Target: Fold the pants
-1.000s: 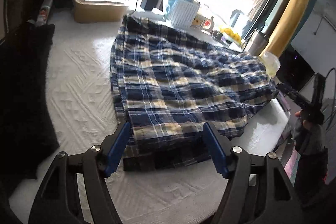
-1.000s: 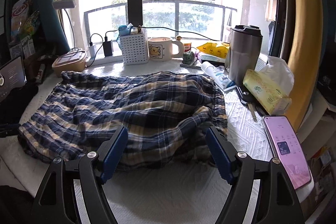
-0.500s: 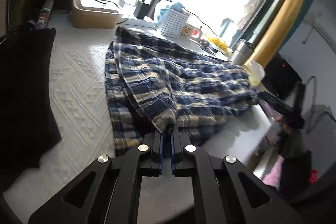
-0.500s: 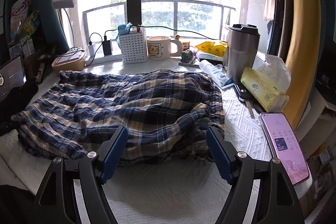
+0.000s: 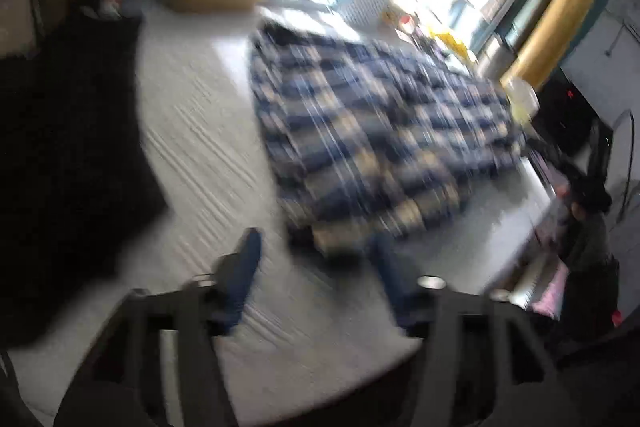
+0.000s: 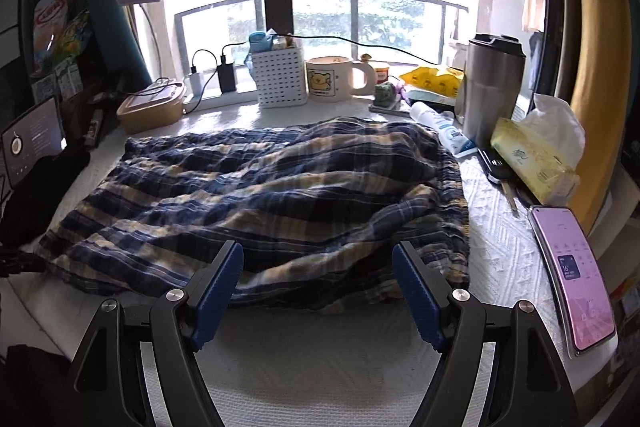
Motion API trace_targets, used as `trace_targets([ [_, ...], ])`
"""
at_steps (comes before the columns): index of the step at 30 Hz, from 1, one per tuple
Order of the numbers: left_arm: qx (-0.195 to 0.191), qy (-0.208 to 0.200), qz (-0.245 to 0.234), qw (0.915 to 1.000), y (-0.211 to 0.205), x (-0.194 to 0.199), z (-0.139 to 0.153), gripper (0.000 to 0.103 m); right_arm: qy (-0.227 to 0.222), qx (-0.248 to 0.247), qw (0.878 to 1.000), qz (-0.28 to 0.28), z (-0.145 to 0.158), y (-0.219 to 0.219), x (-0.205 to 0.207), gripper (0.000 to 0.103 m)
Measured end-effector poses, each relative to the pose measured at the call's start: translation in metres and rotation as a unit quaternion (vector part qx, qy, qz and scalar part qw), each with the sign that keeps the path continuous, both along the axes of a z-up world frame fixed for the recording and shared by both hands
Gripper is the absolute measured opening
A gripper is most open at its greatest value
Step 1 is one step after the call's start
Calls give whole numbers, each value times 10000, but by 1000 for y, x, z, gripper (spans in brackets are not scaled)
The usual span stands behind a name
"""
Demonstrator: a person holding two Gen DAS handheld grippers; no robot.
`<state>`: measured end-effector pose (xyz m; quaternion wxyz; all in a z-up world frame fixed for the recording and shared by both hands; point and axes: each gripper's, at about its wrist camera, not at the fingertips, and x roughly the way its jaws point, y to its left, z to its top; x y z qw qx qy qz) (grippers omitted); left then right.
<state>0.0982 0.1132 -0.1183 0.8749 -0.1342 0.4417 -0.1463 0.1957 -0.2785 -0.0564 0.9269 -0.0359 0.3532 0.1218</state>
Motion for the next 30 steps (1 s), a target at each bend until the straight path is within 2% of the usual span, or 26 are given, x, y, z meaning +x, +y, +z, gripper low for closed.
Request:
trace_targets([
  [1, 29, -50, 33, 10000, 6, 6, 7, 62, -19, 48, 10000, 16, 1, 1, 0, 78],
  [4, 464, -458, 37, 9979, 17, 34, 31, 62, -51, 164, 9998, 136, 5, 9, 2, 78],
  [6, 703, -579, 10, 9958, 21, 64, 39, 62, -43, 244, 9994, 250, 7, 18, 5, 78],
  [9, 1048, -632, -124, 9924, 21, 112, 38, 62, 45, 314, 9980, 540, 10, 45, 19, 78],
  [15, 1394, -517, -503, 9876, 20, 165, 18, 62, 170, 238, 9892, 1435, 21, 124, 51, 78],
  [18, 1428, -590, -636, 9859, 22, 174, 13, 61, 300, 190, 9801, 1955, 21, 171, 77, 78],
  [20, 1380, -597, -636, 9866, 24, 180, 9, 61, 447, 156, 9729, 2265, 18, 201, 98, 71],
  [22, 1283, -579, -548, 9885, 30, 187, 5, 61, 667, 65, 9635, 2592, 10, 236, 127, 58],
  [27, 952, -455, -220, 9942, 48, 197, 0, 61, 1448, -169, 9367, 3182, -19, 301, 190, 56],
  [30, 785, -325, -59, 9964, 58, 199, -4, 62, 1621, -544, 9266, 3350, -34, 328, 211, 56],
])
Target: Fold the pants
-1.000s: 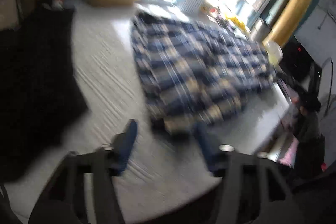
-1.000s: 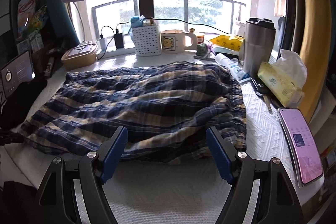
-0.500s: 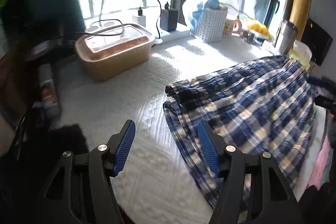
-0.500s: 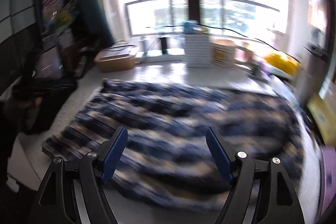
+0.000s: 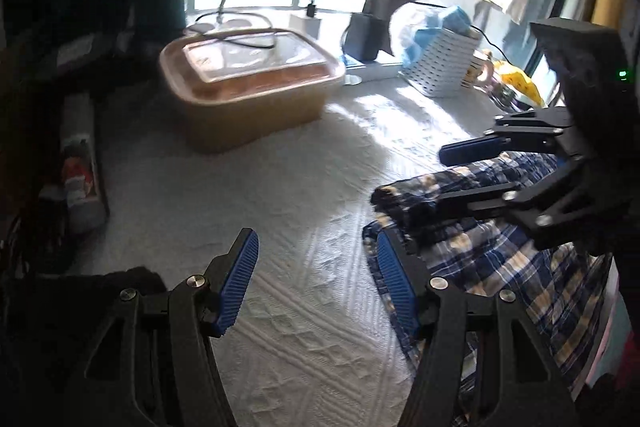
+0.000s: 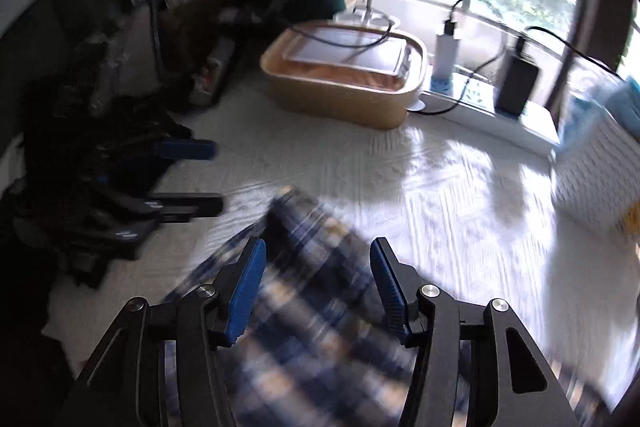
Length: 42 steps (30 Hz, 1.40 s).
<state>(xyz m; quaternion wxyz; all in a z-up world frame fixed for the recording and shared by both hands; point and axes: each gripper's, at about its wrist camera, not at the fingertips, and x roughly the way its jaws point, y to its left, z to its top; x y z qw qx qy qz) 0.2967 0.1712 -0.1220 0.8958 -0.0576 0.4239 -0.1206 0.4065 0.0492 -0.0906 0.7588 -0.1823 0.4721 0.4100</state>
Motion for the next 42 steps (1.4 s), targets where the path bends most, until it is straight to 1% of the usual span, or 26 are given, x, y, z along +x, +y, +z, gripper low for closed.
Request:
trace_targets([
  [1, -42, 38, 20, 10000, 1, 0, -1, 62, 81, -82, 9998, 136, -5, 9, 5, 56],
  [4, -88, 67, -2, 9999, 1, 0, -2, 62, 97, -238, 9990, 372, -13, 21, 10, 57],
  [8, -99, 156, -43, 9998, 1, 2, -6, 62, 205, -136, 9980, 582, -24, 30, 15, 55],
  [9, -112, 178, -44, 9998, 2, 3, -6, 62, 252, -74, 9976, 641, -26, 30, 16, 33],
  [10, -121, 182, -46, 9998, 3, 3, -6, 62, 183, -70, 9977, 651, -26, 30, 13, 5],
  [11, -125, 187, -60, 9997, 3, 3, -6, 62, 74, -88, 9979, 639, -26, 29, 10, 3],
  [12, -121, 204, -73, 9997, 4, 4, -6, 62, -99, -33, 9979, 639, -21, 26, 5, 2],
  [14, -75, 224, -96, 9997, 2, 5, -5, 62, -269, 78, 9978, 602, -12, 18, -4, 2],
  [17, 105, 300, -340, 9989, -7, 9, -3, 62, -492, 309, 9972, 468, 8, -1, -18, 1],
  [18, 298, 327, -476, 9979, -15, 10, -3, 62, -526, 388, 9970, 421, 14, -7, -23, 1],
  [21, 686, 321, -850, 9935, -31, 12, -1, 62, -611, 621, 9957, 324, 29, -26, -40, 1],
  [23, 778, 312, -1061, 9908, -38, 14, -2, 62, -703, 706, 9948, 228, 36, -38, -50, 1],
  [26, 926, 424, -1319, 9860, -52, 22, -7, 62, -738, 892, 9933, -5, 46, -57, -58, 1],
  [30, 1035, 465, -1522, 9818, -69, 31, -9, 62, -705, 1179, 9898, -373, 52, -79, -69, 1],
  [35, 879, 433, -1884, 9772, -84, 28, -4, 62, -626, 1371, 9865, -639, 55, -103, -75, 1],
  [36, 933, 422, -1924, 9759, -86, 28, -5, 62, -621, 1373, 9864, -657, 54, -105, -76, 1],
  [38, 1415, 397, -1733, 9738, -89, 35, -13, 62, -608, 1379, 9863, -668, 55, -107, -77, 1],
  [39, 1612, 390, -1596, 9732, -88, 40, -17, 66, -612, 1381, 9863, -670, 55, -107, -78, 1],
  [40, 1524, 308, -1479, 9767, -82, 45, -16, 66, -611, 1393, 9861, -664, 55, -106, -78, 1],
  [42, 1529, 342, -1040, 9822, -70, 58, -15, 66, -616, 1420, 9858, -644, 55, -104, -78, 1],
])
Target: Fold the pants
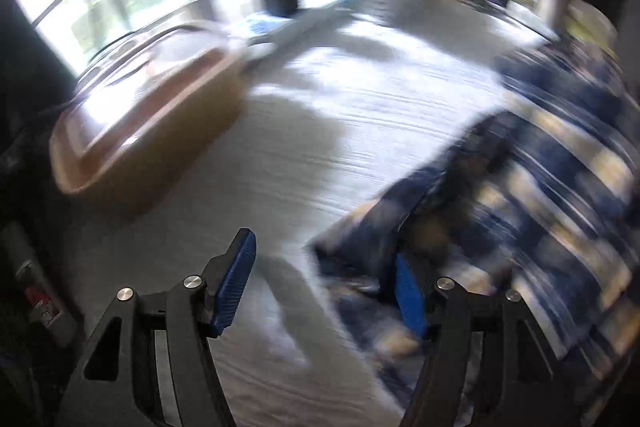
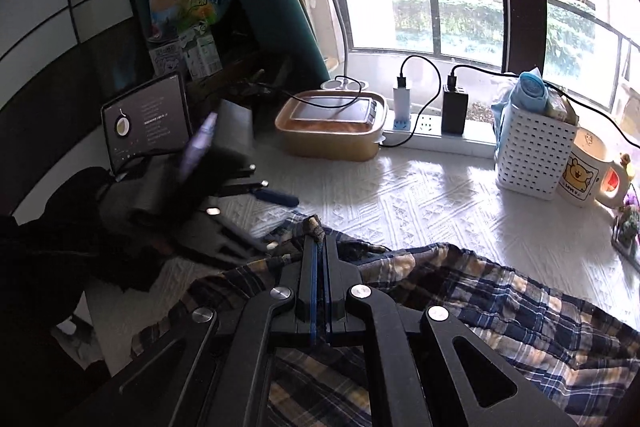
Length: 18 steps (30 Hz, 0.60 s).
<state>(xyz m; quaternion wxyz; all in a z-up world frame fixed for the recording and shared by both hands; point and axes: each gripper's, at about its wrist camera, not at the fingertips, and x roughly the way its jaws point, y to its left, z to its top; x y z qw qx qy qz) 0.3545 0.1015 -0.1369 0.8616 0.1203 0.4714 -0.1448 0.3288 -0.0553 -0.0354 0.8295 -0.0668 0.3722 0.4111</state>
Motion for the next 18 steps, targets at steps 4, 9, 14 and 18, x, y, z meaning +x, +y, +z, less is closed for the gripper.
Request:
trace_targets([
  [4, -385, -260, 769, 9960, 33, 14, 12, 66, -71, 7, 9999, 100, 1, 11, 6, 2],
  [9, -834, -486, 1234, 9876, 68, 3, 33, 66, -35, 4, 9995, 329, -3, 41, 30, 1],
  [14, -1267, -464, 1258, 9828, 82, -36, 41, 66, 42, -252, 9978, 612, -12, 89, 62, 2],
  [18, -1312, -408, 1341, 9814, 78, -60, 32, 66, 266, -567, 9946, 823, -32, 122, 83, 2],
])
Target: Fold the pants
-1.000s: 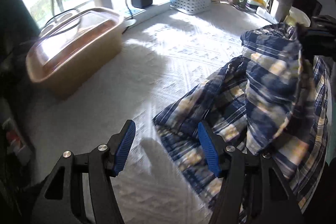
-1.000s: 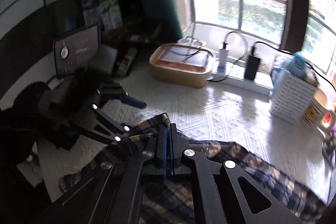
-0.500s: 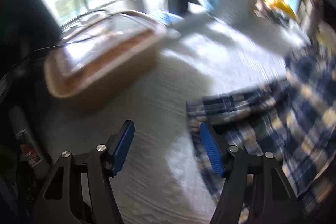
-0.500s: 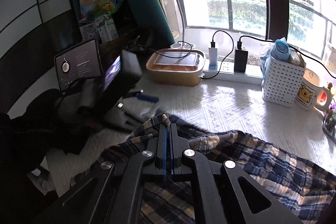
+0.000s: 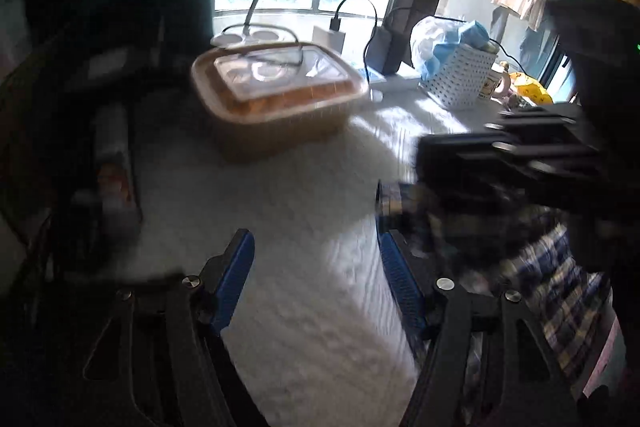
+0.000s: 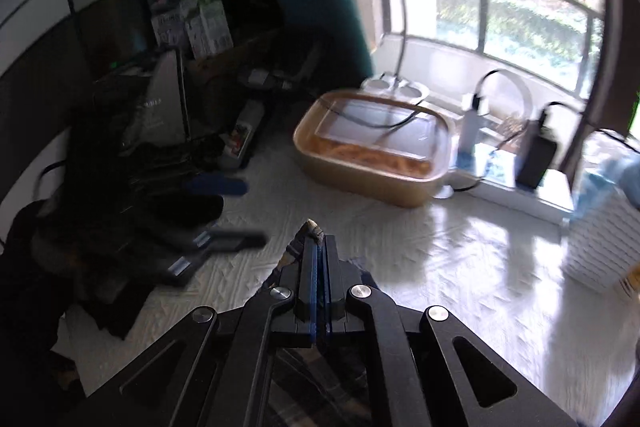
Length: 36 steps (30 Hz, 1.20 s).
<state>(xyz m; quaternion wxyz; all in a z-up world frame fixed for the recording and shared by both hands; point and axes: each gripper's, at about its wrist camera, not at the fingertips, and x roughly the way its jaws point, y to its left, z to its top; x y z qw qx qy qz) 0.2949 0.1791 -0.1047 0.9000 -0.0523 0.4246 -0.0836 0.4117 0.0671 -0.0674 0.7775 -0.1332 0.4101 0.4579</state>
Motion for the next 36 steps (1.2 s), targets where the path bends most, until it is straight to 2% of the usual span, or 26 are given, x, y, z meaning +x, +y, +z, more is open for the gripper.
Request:
trace_targets([
  [3, -25, 55, -21, 10000, -2, -12, -5, 66, 142, -384, 9992, 36, -22, 15, 10, 2],
  [6, -74, 1, -68, 10000, -9, -18, 0, 66, 161, -321, 9994, 19, -21, 12, 9, 5],
  [8, 8, -134, -141, 9998, -20, -21, 8, 66, -56, -209, 9996, -178, -11, -1, 5, 34],
  [9, 19, -196, -204, 9996, -24, -22, 12, 66, -160, -155, 9993, -306, -5, -10, 3, 79],
  [10, 8, -247, -290, 9993, -29, -22, 16, 66, -269, -82, 9986, -443, 3, -23, -1, 102],
  [13, -12, -390, -739, 9965, -53, -20, 28, 66, -527, -111, 9944, -910, 17, -64, -10, 102],
  [16, 133, -415, -1132, 9926, -79, -10, 31, 66, -757, -149, 9846, -1571, 27, -118, -25, 102],
  [19, 27, -264, -1624, 9864, -102, 5, 25, 66, -630, -179, 9732, -2203, 25, -178, -46, 102],
  [22, -24, 86, -1864, 9824, -117, 24, 8, 66, -406, -281, 9552, -2918, 13, -232, -64, 102],
  [23, -70, 259, -1930, 9808, -121, 30, 1, 66, -308, -230, 9541, -2972, 10, -244, -68, 102],
  [25, 120, 460, -1766, 9831, -124, 38, -10, 66, -61, -68, 9544, -2983, 1, -266, -74, 100],
  [26, 262, 498, -1677, 9842, -124, 42, -15, 66, -18, -128, 9520, -3058, -3, -275, -76, 98],
  [28, 308, 600, -1528, 9860, -120, 49, -22, 66, 156, -301, 9473, -3185, -13, -291, -76, 92],
  [32, 651, 554, -1038, 9909, -106, 58, -28, 66, 602, -656, 9427, -3215, -42, -309, -68, 92],
  [34, 847, 505, -758, 9922, -100, 56, -22, 66, 492, -617, 9449, -3178, -42, -312, -70, 92],
  [36, 793, 387, -607, 9942, -95, 48, -11, 66, 467, -632, 9444, -3192, -42, -315, -74, 92],
])
